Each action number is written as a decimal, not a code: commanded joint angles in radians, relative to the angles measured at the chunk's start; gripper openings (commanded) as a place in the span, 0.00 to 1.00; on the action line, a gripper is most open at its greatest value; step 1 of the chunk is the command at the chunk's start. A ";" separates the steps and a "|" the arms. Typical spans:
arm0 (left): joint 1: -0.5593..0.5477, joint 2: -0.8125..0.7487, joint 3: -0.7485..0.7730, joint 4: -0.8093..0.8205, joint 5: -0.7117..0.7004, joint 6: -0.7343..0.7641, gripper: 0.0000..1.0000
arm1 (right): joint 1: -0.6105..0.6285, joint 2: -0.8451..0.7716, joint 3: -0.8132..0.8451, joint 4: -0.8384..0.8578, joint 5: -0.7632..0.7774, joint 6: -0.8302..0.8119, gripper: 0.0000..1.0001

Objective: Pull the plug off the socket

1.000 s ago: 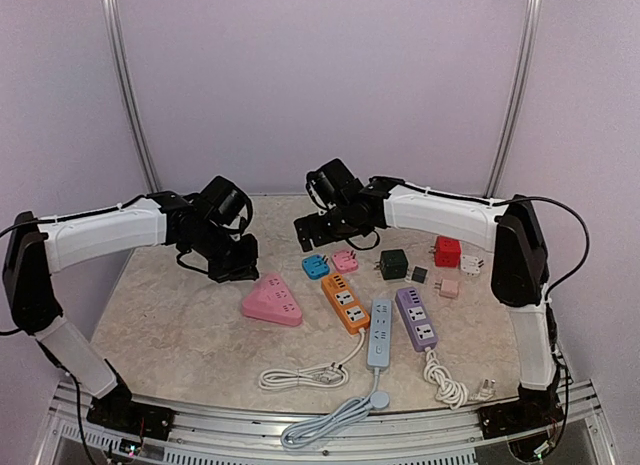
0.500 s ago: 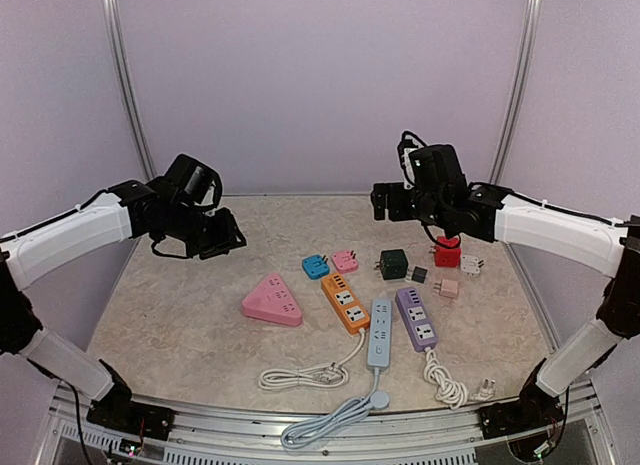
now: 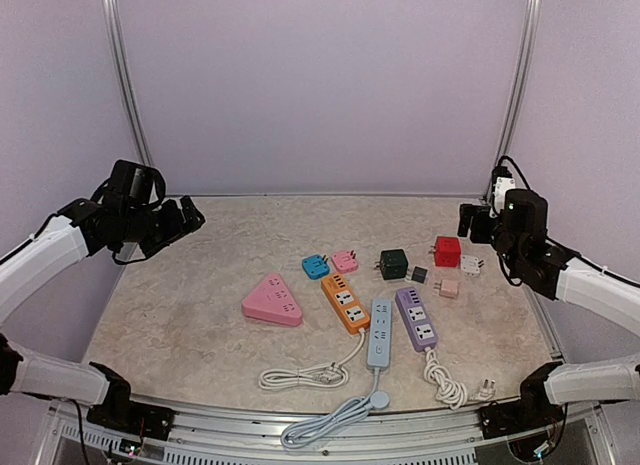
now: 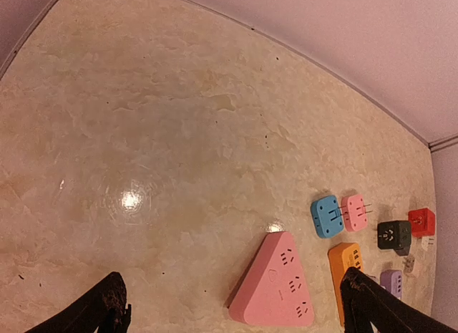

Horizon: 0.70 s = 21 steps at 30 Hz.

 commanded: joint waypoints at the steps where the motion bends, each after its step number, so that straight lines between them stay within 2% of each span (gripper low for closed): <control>1: 0.089 -0.071 -0.085 0.062 -0.022 0.018 0.99 | -0.125 -0.097 -0.178 0.207 -0.062 -0.112 1.00; 3: 0.123 -0.084 -0.120 0.090 -0.024 0.040 0.99 | -0.207 -0.130 -0.275 0.305 -0.101 -0.132 1.00; 7: 0.189 -0.094 -0.211 0.196 0.015 0.116 0.99 | -0.385 -0.132 -0.365 0.415 -0.179 -0.114 1.00; 11: 0.261 -0.129 -0.370 0.455 0.131 0.248 0.99 | -0.537 -0.088 -0.464 0.562 -0.184 -0.094 1.00; 16: 0.324 -0.138 -0.504 0.622 0.066 0.276 0.99 | -0.571 0.042 -0.612 0.929 -0.173 -0.126 1.00; 19: 0.352 -0.114 -0.521 0.678 0.044 0.311 0.99 | -0.571 0.191 -0.651 1.171 -0.236 -0.138 1.00; 21: 0.363 -0.087 -0.523 0.713 0.002 0.310 0.99 | -0.569 0.262 -0.638 1.253 -0.309 -0.126 0.99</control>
